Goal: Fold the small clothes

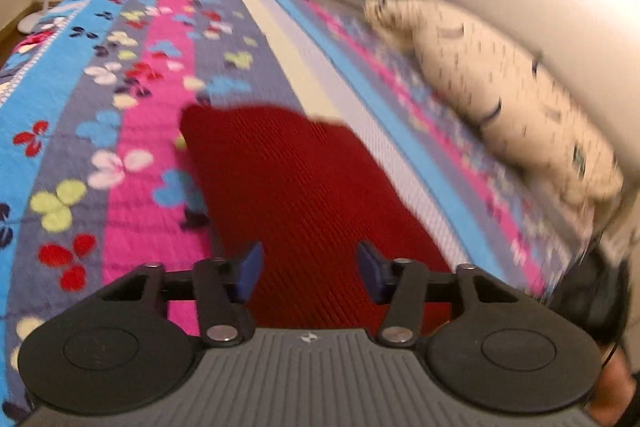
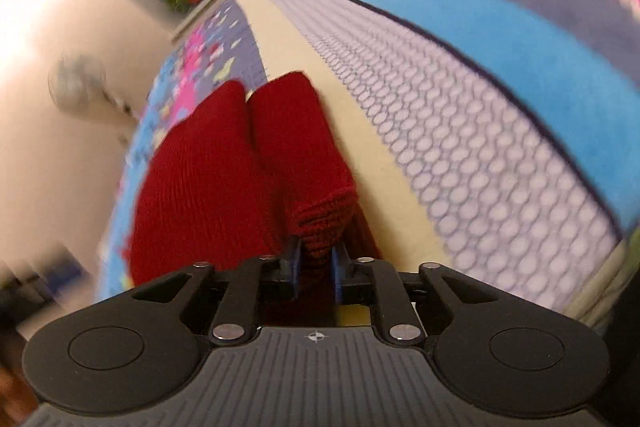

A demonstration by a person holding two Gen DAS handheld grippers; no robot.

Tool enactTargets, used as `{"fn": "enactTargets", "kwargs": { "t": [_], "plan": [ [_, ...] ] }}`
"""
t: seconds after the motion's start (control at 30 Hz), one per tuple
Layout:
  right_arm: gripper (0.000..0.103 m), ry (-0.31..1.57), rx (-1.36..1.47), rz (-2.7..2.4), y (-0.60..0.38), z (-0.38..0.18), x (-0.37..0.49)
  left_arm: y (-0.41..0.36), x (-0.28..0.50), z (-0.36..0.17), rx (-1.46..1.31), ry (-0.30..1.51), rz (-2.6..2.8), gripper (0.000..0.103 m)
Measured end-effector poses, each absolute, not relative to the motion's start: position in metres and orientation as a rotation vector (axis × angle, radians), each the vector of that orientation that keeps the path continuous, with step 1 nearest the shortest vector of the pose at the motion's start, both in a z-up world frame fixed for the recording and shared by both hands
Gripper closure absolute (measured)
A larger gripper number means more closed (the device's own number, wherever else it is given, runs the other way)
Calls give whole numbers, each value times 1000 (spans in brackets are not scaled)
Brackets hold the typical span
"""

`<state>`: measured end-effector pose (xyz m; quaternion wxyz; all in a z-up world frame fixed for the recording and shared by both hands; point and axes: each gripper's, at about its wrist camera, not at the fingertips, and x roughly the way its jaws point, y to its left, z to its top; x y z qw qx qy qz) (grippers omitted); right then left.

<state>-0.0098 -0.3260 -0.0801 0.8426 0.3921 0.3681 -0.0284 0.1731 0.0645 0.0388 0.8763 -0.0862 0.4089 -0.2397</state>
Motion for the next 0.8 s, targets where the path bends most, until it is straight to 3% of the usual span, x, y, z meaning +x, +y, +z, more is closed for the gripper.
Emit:
{"fn": "enactTargets", "kwargs": {
  "t": [0.07, 0.23, 0.33, 0.43, 0.63, 0.8],
  "plan": [
    [77, 747, 841, -31, -330, -78, -10, 55, 169, 20, -141, 884, -494, 60],
    [55, 769, 931, 28, -342, -89, 0, 26, 157, -4, 8, 922, -477, 66],
    [55, 778, 926, 33, -341, -87, 7, 15, 159, -17, 96, 957, -475, 66],
    [86, 745, 878, 49, -336, -79, 11, 12, 163, -29, 138, 1004, -469, 66],
    [87, 565, 720, 159, -319, -39, -21, 11, 163, -33, 166, 1015, -474, 66],
    [85, 861, 804, -73, -338, -91, -4, 3, 160, -36, 205, 1014, -493, 66]
  ]
}}
